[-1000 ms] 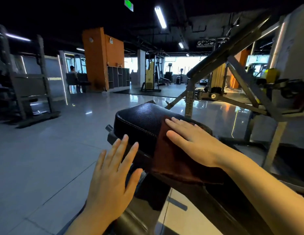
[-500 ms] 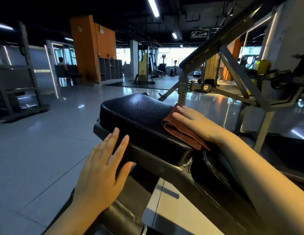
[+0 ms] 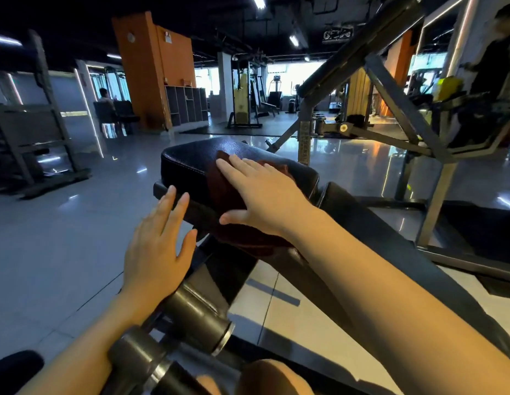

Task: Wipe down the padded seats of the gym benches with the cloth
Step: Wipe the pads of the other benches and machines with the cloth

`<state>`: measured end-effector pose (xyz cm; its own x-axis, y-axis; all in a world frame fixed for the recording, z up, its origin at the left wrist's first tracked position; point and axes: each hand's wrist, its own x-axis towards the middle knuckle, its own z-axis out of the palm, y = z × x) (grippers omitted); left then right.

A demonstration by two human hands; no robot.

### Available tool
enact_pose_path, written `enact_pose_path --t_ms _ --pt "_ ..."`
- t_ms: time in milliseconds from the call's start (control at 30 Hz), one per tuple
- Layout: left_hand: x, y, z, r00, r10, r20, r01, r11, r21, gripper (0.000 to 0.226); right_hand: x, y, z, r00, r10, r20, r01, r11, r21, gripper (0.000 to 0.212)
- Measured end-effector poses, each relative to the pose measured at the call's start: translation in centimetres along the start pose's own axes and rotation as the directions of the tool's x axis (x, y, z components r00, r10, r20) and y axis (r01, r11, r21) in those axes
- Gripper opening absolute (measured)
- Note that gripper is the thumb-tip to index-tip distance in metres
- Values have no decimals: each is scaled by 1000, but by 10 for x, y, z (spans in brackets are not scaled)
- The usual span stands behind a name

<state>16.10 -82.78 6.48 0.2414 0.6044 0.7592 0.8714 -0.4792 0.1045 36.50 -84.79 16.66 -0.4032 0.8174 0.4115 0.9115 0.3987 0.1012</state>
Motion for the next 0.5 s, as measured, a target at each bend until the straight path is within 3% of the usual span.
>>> enact_pose_path --t_ms 133,233,333,433,500 --pt "-3 -2 -2 1000 19 -25 -18 1000 9 58 -53 33 -7 994 32 107 -41 996 77 109" --pt "-4 -2 -2 999 33 -42 -33 999 -3 56 -70 43 -11 984 88 158 -115 979 171 100" --pt "-6 -2 0 999 27 -46 -28 999 -25 56 -70 38 -14 984 92 154 -111 986 124 95" --pt "-5 -2 3 996 56 -69 -59 997 -42 55 -74 28 -13 987 134 90 -134 991 -4 89" --pt "-5 -3 5 994 78 -81 -83 995 -56 55 -71 15 -3 990 124 -68 -127 991 -34 86"
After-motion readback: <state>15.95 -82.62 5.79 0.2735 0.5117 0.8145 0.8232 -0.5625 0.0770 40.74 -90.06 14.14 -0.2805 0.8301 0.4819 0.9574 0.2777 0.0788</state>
